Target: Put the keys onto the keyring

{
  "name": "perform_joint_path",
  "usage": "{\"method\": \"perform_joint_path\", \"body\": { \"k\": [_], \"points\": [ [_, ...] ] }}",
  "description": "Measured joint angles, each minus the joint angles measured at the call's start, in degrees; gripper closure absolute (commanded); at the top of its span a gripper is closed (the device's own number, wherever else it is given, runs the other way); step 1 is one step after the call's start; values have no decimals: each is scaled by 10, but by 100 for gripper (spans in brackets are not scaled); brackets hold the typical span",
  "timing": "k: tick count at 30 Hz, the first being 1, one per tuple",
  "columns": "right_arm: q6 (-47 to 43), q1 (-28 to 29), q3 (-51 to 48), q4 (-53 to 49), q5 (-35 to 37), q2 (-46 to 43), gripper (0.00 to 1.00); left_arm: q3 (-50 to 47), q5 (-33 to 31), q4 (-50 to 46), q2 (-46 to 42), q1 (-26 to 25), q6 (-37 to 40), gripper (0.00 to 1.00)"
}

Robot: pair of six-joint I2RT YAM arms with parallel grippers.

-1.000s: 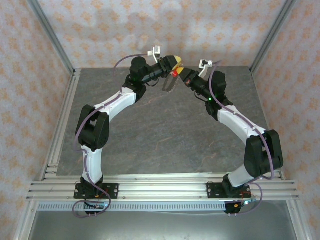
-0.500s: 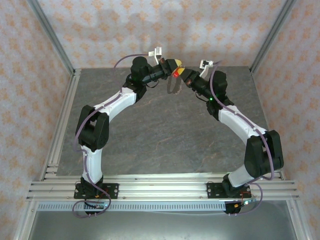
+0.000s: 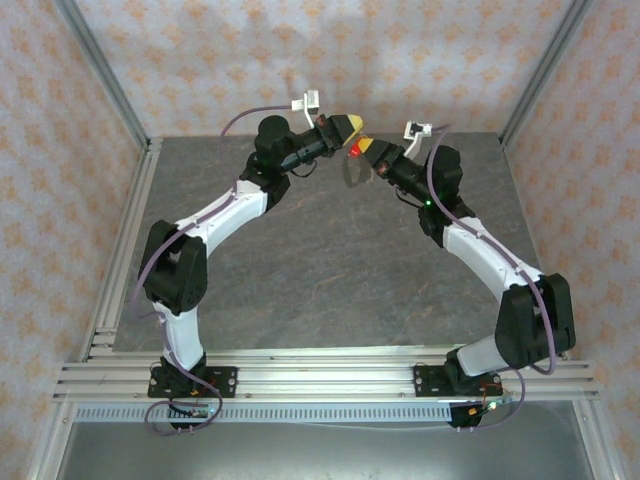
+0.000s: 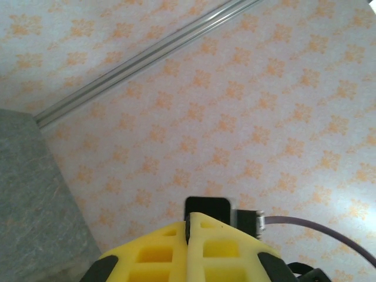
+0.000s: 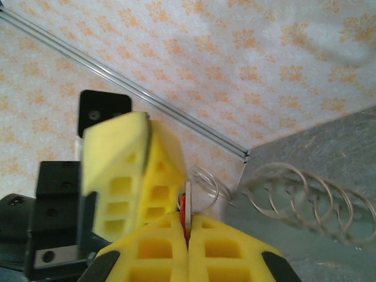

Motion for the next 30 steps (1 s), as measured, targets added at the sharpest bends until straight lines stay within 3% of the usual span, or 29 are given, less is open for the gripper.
{"method": "perform_joint_path", "body": {
  "k": [16, 18, 25, 30],
  "points": [
    [-15, -12, -27, -12, -17, 0, 100, -29, -12, 5, -20, -2, 7, 98],
    [-21, -23, -26, -21, -28, 0, 100, -39, -16, -11, -32, -2, 22, 91],
    [-29, -62, 6, -52, -71, 0, 100, -74, -36, -78, -90, -2, 70, 49],
    [-36, -65, 32, -77, -86, -1, 100, -110, -48, -95, -111, -2, 73, 39]
  ]
}}
